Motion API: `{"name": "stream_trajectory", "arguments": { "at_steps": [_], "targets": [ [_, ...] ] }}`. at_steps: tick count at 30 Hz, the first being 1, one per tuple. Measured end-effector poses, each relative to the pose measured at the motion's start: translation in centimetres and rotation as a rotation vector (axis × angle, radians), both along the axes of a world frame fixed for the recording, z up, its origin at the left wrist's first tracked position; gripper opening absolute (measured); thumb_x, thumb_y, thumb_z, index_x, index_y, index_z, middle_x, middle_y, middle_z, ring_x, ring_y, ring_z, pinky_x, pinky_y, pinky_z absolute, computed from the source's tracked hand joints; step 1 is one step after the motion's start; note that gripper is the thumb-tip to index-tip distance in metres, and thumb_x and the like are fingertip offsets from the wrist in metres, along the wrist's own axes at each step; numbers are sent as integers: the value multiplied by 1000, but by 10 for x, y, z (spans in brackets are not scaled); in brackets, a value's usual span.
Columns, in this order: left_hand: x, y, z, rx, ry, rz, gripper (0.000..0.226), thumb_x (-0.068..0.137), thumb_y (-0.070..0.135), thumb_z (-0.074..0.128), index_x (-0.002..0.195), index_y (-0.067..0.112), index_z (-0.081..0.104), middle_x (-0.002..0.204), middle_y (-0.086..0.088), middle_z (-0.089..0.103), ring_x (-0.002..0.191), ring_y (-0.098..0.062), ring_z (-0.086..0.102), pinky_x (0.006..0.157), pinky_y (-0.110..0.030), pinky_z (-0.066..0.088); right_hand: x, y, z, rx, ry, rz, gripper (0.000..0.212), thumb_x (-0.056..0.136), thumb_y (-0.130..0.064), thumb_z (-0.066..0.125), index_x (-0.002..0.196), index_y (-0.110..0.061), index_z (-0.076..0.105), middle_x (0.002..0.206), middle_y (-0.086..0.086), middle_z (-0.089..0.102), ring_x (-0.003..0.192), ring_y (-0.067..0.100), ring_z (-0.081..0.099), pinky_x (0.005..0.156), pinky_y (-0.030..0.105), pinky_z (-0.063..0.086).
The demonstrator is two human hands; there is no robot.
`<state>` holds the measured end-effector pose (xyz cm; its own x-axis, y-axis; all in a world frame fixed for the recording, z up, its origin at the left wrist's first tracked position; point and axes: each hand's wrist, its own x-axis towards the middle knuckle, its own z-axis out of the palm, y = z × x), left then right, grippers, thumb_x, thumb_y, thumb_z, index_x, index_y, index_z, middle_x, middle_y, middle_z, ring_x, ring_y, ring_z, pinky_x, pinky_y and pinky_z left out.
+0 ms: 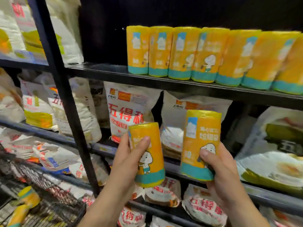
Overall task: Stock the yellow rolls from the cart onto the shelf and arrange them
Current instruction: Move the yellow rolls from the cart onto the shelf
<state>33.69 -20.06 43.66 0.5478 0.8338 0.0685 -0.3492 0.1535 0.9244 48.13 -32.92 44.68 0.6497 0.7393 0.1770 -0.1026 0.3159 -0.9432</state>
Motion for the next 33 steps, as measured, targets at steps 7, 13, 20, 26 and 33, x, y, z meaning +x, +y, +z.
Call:
{"name": "stream_trajectory", "arguments": {
  "at_steps": [7,13,20,26,33],
  "targets": [
    [95,-76,32,128,12,-112,41,75,37,67,113,25,59,100,-7,75,87,-24,74,69,-38,61,91,-101,20,88,-61,-154,103,29,-65,90,117,-20,61,99,3,76,86,20,74,64,28,59],
    [179,-150,62,278,-32,-168,46,73,39,72,114,23,59,99,-4,74,84,-18,72,67,-32,57,181,-196,39,145,-137,-227,51,60,-31,76,108,-21,64,92,3,75,81,18,73,63,28,59],
    [266,-220,116,491,-85,-235,53,73,34,72,122,24,56,107,1,74,96,-18,72,73,-29,59,263,-285,76,124,-311,-309,66,55,-46,84,114,-25,63,100,5,74,88,20,73,66,29,59],
    [322,-250,174,692,-33,-263,59,68,35,83,119,23,54,105,3,74,95,-15,73,75,-30,60,318,-321,109,73,-426,-388,66,56,-51,75,117,-31,61,105,0,73,94,21,72,74,36,59],
    [364,-252,239,916,197,-239,59,62,45,80,109,23,52,98,2,71,89,-14,72,73,-32,57,363,-312,144,-34,-527,-410,69,62,-45,86,123,-33,55,109,-10,72,96,9,71,80,33,58]
  ]
}}
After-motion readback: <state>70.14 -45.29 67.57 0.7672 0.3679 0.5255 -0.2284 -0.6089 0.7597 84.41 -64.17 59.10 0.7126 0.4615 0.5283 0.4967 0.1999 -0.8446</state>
